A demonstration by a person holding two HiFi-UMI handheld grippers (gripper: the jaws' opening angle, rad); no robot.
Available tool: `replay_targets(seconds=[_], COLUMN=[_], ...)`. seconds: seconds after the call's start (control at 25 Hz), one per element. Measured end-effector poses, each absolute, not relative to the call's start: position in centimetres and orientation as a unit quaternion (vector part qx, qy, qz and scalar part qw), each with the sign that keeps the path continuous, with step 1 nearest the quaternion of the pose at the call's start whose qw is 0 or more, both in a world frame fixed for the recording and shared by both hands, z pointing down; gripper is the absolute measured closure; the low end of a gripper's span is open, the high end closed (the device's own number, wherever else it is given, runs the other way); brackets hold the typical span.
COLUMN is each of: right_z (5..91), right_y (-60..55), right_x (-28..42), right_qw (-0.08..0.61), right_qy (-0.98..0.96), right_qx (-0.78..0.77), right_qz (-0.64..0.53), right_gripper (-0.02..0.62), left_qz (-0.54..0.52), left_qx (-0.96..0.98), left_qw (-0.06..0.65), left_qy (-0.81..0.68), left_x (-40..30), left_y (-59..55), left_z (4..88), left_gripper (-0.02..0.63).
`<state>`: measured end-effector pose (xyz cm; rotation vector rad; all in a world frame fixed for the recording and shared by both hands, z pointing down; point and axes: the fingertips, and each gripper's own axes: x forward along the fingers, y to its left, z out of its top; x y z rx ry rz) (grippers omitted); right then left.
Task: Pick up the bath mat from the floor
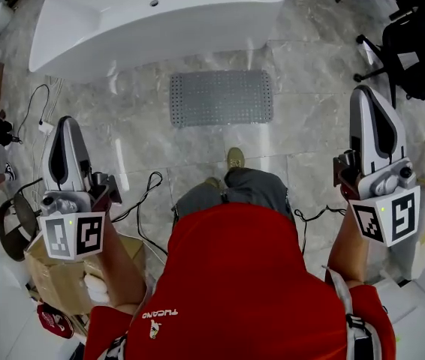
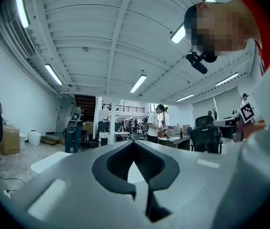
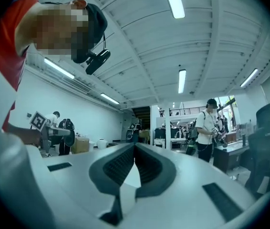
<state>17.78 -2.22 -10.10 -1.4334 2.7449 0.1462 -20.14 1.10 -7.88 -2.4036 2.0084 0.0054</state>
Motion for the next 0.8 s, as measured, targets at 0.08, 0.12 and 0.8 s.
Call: replay_targets(seconds=[0.08, 0.12, 0.8], right_z=[-9.8, -9.6, -5.2], right_y=[-3.4, -4.1, -9.0], right_x=[18.4, 18.7, 17.5], right_qw=[0.018, 0.018, -0.009], right_qy=[0.887, 0.888, 0.878], right_qx=[-0.458, -0.457, -0.478], right_qz=[0.048, 0.047, 0.022], right_gripper=[0.594, 0.594, 0.594], left_qz=[0.005, 0.005, 0.006], left_qx=[-0.761, -0.759, -0.75], left_qw=[0.006, 0.006, -0.007], left_qy=[0.649, 0.651, 0.661], left_x=[-19.8, -19.7, -22.8], left_y=[0.3, -0.1, -6.0], left_z=[-8.0, -7.9, -5.4], left_gripper=[0.601, 0.601, 0.601])
